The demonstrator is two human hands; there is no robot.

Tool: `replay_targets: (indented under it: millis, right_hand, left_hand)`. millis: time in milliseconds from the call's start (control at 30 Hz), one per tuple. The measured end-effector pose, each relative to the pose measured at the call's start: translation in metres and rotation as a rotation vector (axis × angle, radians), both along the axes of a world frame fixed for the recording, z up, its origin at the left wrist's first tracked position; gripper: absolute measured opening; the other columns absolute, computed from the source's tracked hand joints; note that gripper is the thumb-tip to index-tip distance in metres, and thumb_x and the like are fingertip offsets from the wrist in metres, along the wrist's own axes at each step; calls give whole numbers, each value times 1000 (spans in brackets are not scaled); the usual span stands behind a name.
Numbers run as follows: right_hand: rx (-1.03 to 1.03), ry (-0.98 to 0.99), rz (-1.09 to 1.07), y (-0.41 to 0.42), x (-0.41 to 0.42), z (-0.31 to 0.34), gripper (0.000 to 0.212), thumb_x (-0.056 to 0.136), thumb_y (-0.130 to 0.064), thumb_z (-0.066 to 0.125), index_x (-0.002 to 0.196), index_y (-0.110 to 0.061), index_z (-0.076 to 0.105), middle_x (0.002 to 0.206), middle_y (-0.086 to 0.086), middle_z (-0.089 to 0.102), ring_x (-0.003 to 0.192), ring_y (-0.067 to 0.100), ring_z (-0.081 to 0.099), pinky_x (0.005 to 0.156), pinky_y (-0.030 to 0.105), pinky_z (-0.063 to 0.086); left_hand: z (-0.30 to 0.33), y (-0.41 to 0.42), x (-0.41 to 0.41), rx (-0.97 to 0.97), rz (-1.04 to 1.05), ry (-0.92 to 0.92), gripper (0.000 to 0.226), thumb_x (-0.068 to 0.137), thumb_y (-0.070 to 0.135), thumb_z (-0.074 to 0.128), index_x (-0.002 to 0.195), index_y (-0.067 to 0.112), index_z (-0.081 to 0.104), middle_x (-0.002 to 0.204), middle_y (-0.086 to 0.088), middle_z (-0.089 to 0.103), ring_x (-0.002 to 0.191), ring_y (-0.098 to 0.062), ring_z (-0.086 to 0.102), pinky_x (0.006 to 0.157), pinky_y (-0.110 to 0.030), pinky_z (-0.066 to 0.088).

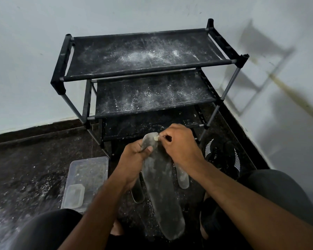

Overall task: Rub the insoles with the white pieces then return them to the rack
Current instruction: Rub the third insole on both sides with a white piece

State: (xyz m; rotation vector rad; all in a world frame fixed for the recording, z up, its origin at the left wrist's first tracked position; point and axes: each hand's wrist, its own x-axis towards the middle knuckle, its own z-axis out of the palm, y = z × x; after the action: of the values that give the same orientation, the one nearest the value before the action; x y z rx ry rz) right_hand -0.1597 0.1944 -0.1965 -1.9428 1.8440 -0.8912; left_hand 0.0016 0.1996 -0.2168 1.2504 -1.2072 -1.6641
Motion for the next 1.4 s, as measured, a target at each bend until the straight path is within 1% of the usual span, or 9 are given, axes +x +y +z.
replay_targets:
  millis: [167, 333, 500, 633, 800, 967, 1133, 1300, 1400]
  right_hand:
    - [-6, 91, 193, 11, 14, 1, 12, 91, -17, 65, 94, -11, 74, 91, 1, 63, 90, 13, 52, 78, 21, 42]
    - [-94, 33, -24, -1, 2, -1, 9, 90, -10, 66, 90, -9, 75, 88, 2, 66, 88, 12, 54, 78, 24, 46]
    - [-77, 59, 162, 9, 17, -2, 8, 88, -11, 67, 91, -8, 74, 88, 3, 65, 88, 15, 54, 78, 26, 47]
    - [-99, -8, -23, -3, 8, -4, 7, 87, -9, 69, 88, -8, 76, 86, 3, 67, 86, 14, 56, 77, 30, 50]
    - [-104, -13, 150, 9, 21, 3, 7, 87, -10, 69, 89, -9, 75, 87, 2, 65, 87, 15, 56, 78, 28, 49]
    - [-87, -32, -25, -3, 5, 0, 8, 89, -11, 68, 88, -11, 75, 87, 0, 65, 86, 11, 56, 79, 28, 49]
    - [-128, -18, 166, 8, 19, 2, 9, 90, -10, 66, 88, -8, 74, 87, 2, 65, 87, 15, 55, 78, 24, 46]
    - [-87, -24, 18, -4, 7, -4, 11, 91, -14, 66, 88, -9, 75, 86, 2, 63, 87, 15, 56, 76, 25, 47]
    - [-86, -15, 87, 1, 11, -2, 9, 91, -12, 66, 90, -10, 74, 90, 1, 64, 89, 13, 55, 80, 26, 47]
  left_hand:
    - [-3, 1, 0, -4, -31, -19, 31, 104, 2, 51, 98, 15, 78, 101, -19, 77, 99, -32, 73, 93, -51, 56]
    - [-1, 1, -1, -20, -20, 2, 30, 103, 0, 52, 100, 14, 79, 102, -19, 77, 100, -36, 74, 93, -49, 57]
    - [-5, 0, 0, -28, -14, -15, 33, 103, 0, 52, 92, 16, 78, 97, -18, 76, 93, -29, 71, 88, -46, 56]
    - [-4, -1, -2, -20, -27, 4, 30, 103, 0, 52, 97, 13, 78, 101, -21, 76, 96, -35, 73, 91, -49, 59]
    - [-6, -1, -1, -15, -18, -12, 24, 104, 0, 52, 103, 6, 75, 102, -21, 76, 103, -38, 72, 94, -49, 58]
    - [-2, -1, -1, 4, -29, 12, 25, 103, 0, 52, 102, 8, 76, 103, -21, 76, 100, -38, 73, 92, -49, 59]
    - [-3, 2, -3, -38, -67, -67, 25, 105, 0, 50, 106, 7, 74, 103, -15, 77, 104, -30, 74, 92, -44, 59]
    - [-2, 1, -2, -12, -38, -33, 26, 104, -2, 50, 109, 7, 74, 103, -17, 77, 101, -34, 74, 88, -44, 60]
    - [-3, 2, -3, -41, -65, -114, 24, 103, -1, 51, 104, 8, 74, 100, -14, 77, 99, -31, 74, 84, -38, 61]
